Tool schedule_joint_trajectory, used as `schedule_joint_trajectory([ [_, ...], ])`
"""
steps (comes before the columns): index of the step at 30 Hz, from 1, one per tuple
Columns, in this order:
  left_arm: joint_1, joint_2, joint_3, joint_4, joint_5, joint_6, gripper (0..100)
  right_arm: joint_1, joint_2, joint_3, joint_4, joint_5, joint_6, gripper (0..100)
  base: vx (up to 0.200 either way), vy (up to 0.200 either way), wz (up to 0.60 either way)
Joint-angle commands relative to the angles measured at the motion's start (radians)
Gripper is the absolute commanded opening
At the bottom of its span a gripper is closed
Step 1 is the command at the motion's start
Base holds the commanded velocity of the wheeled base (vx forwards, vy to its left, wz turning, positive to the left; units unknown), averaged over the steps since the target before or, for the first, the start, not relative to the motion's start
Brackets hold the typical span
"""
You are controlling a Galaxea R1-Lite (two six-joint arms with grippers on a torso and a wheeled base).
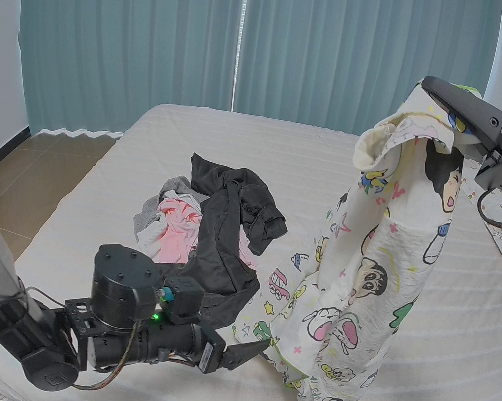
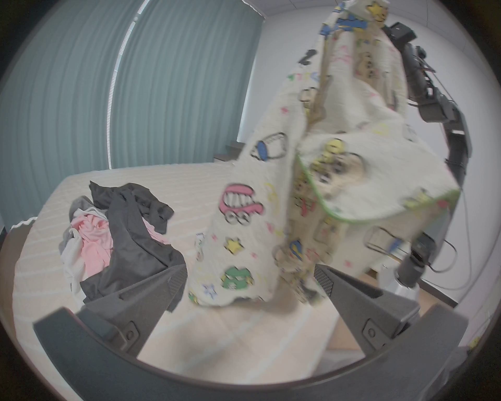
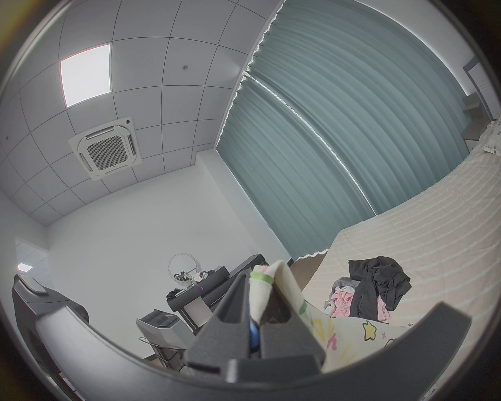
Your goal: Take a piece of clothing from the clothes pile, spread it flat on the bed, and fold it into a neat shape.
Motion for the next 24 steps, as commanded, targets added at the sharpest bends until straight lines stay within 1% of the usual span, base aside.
schedule_joint_trajectory([
  [1, -0.01, 0.118, -0.09, -0.018, 0.015, -0.056, 100, 0.002, -0.009, 0.001, 0.001, 0.001, 0.0, 0, 0.0, 0.0, 0.0],
  [2, -0.015, 0.124, -0.101, -0.029, 0.013, -0.082, 100, 0.002, -0.009, 0.001, 0.001, 0.001, -0.002, 0, 0.0, 0.0, 0.0],
  [3, -0.015, 0.126, -0.103, -0.031, 0.013, -0.085, 100, 0.002, -0.009, -0.001, 0.001, 0.001, 0.0, 0, 0.0, 0.0, 0.0],
  [4, -0.027, 0.142, -0.126, -0.055, 0.012, -0.125, 100, 0.002, -0.008, 0.001, 0.001, 0.001, 0.0, 0, 0.0, 0.0, 0.0],
  [10, -0.055, 0.172, -0.153, -0.153, 0.006, -0.197, 100, -0.001, 0.0, -0.001, 0.002, 0.0, -0.002, 0, 0.0, 0.0, 0.0],
  [14, -0.075, 0.182, -0.181, -0.158, 0.006, -0.214, 100, -0.01, 0.006, -0.001, 0.002, -0.002, -0.002, 0, 0.0, 0.0, 0.0],
  [20, -0.104, 0.185, -0.187, -0.158, 0.009, -0.228, 100, -0.024, 0.017, -0.001, 0.001, -0.002, -0.002, 0, 0.0, 0.0, 0.0],
  [22, -0.101, 0.224, -0.239, -0.158, 0.022, -0.223, 100, -0.024, 0.015, -0.002, 0.001, 0.0, -0.002, 0, 0.0, 0.0, 0.0],
  [23, -0.095, 0.25, -0.278, -0.156, 0.055, -0.223, 100, -0.021, 0.012, -0.004, 0.001, 0.0, 0.0, 0, 0.0, 0.0, 0.0],
  [24, -0.095, 0.253, -0.282, -0.156, 0.061, -0.222, 100, -0.021, 0.011, -0.006, 0.001, 0.001, -0.002, 0, 0.0, 0.0, 0.0],
])
